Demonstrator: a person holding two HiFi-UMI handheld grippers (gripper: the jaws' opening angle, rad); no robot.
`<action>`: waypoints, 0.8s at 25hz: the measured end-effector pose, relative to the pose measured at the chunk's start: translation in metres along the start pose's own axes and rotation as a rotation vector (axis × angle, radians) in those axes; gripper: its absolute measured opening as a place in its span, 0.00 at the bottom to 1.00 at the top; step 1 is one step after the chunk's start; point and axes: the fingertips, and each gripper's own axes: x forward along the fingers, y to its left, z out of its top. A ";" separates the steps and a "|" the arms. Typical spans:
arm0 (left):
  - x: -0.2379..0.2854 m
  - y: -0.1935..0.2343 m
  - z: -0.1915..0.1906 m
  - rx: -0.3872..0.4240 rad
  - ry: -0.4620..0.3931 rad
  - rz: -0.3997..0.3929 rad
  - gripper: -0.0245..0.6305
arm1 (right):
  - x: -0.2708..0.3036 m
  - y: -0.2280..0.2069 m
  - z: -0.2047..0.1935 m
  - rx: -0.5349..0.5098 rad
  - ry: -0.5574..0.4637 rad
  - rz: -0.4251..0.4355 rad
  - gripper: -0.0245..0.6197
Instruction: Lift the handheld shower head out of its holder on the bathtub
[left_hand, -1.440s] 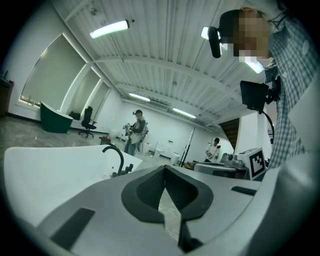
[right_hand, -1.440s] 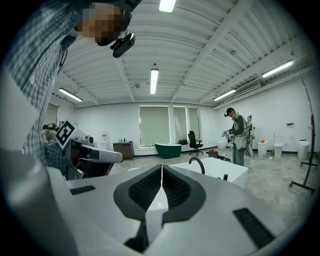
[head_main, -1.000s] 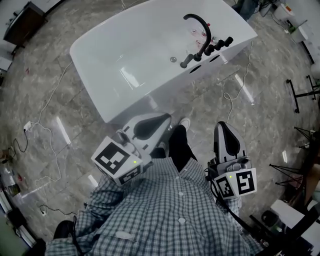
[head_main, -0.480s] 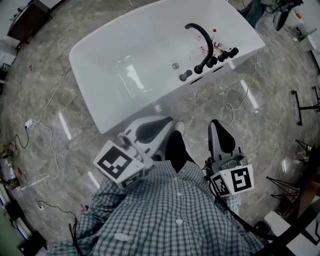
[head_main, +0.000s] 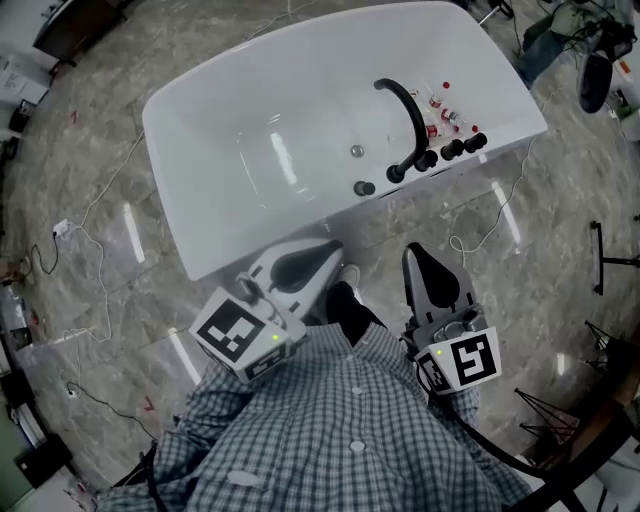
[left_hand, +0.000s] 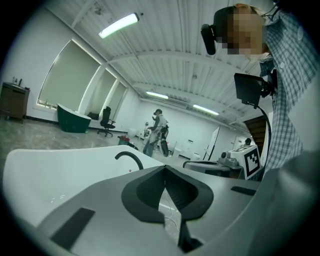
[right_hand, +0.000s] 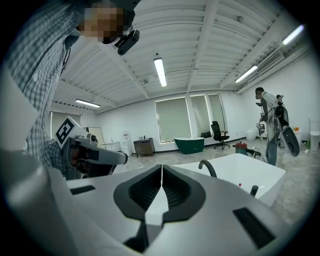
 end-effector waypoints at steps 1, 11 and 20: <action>0.006 0.004 0.001 -0.004 0.000 0.014 0.04 | 0.005 -0.006 -0.002 0.004 0.007 0.013 0.07; 0.053 0.043 -0.027 -0.032 0.070 0.041 0.04 | 0.053 -0.048 -0.045 -0.015 0.126 0.070 0.07; 0.086 0.097 -0.079 -0.072 0.148 -0.034 0.04 | 0.095 -0.081 -0.098 -0.074 0.222 0.007 0.07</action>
